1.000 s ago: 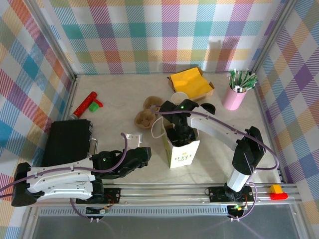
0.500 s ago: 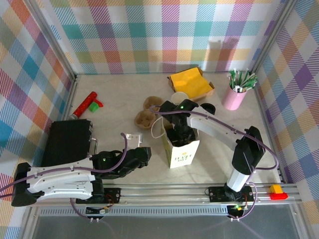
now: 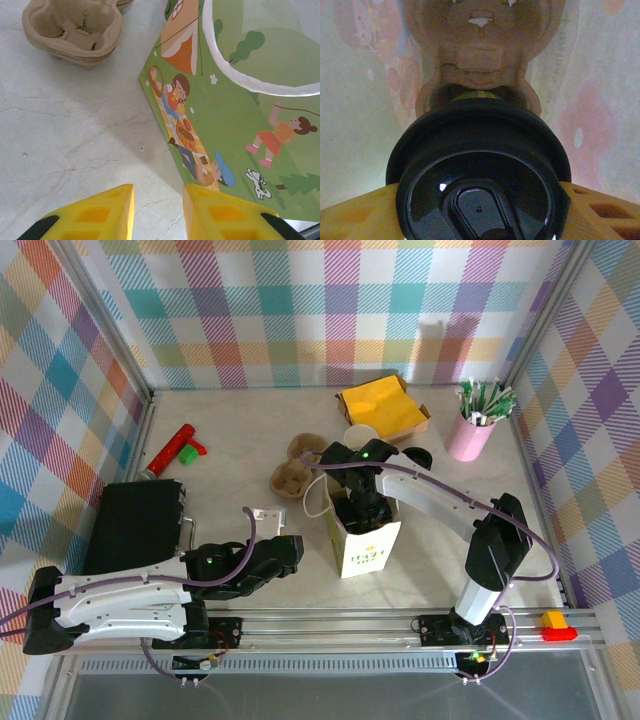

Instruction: Pack the takeout coffee

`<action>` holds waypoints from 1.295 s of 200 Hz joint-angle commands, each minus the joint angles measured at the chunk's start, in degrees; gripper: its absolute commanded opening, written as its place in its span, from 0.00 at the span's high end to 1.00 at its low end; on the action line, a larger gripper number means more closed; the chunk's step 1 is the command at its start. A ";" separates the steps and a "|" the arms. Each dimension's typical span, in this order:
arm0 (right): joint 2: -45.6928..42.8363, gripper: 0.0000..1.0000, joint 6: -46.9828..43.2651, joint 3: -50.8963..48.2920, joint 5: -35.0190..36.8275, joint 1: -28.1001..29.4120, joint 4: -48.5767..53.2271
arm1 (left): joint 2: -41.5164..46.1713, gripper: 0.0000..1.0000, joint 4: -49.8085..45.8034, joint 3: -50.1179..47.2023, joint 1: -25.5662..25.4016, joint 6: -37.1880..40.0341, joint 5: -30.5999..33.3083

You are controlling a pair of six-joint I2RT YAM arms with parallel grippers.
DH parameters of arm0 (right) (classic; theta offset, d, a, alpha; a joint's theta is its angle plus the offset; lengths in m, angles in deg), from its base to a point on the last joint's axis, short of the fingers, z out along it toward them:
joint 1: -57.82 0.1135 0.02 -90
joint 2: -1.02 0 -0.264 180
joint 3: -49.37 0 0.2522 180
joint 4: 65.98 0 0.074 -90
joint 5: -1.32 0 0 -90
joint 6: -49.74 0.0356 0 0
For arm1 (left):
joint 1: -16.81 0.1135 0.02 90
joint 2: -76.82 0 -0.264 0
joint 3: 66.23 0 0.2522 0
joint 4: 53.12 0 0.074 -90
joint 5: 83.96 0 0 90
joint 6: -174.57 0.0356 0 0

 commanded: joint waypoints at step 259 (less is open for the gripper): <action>1.00 0.54 -1.00 -1.79 -1.42 -1.08 -1.74 | -0.89 0.69 0.97 0.93 -0.59 0.89 1.04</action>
